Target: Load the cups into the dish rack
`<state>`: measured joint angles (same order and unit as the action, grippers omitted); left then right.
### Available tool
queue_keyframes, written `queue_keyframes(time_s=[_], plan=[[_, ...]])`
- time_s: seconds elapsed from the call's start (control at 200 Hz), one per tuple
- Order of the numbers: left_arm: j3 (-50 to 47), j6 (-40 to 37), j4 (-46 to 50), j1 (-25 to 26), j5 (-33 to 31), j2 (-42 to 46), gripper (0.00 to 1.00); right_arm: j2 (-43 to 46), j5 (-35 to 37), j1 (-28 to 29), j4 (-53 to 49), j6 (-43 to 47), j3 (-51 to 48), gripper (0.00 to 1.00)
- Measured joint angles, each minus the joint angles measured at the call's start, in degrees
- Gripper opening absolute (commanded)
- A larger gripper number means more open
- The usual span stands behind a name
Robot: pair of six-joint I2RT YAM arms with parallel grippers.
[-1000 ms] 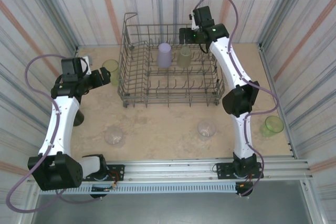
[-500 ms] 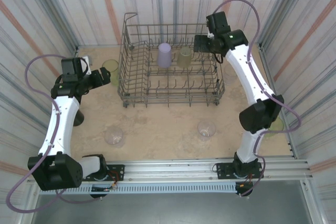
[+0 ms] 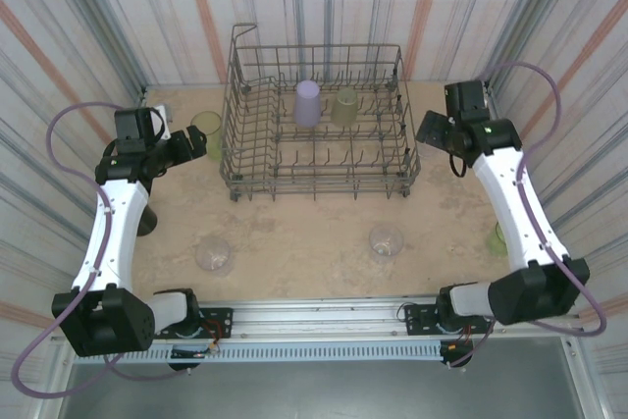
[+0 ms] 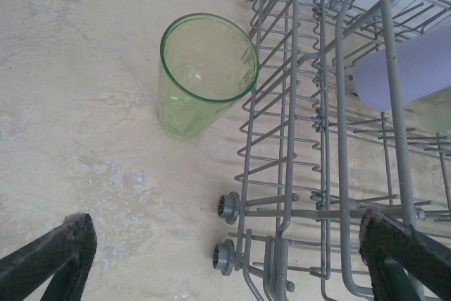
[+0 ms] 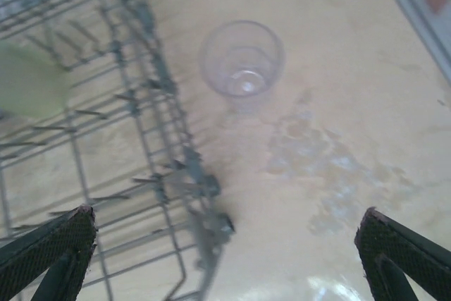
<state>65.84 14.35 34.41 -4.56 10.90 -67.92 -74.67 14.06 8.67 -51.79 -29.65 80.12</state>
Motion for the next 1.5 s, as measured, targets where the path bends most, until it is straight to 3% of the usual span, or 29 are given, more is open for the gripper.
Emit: queue_keyframes(time_s=[0.356,0.852,1.167,1.503], plan=[[-0.4,0.5,-0.2,0.0,0.6,0.0,0.99,9.7,4.6,-7.4,-3.1,-5.0,-12.2,0.99],[-0.9,0.5,-0.3,0.0,0.6,-0.1,0.99,9.7,1.2,-22.2,0.2,-4.6,-24.3,0.99],[-0.9,0.5,-0.3,0.0,0.6,-0.4,0.99,8.9,-1.1,-28.5,4.2,-4.2,-26.4,1.0],[-0.9,0.5,-0.4,0.0,0.6,-0.4,0.98,4.0,-3.8,-30.9,7.9,-2.7,-30.2,0.91]])
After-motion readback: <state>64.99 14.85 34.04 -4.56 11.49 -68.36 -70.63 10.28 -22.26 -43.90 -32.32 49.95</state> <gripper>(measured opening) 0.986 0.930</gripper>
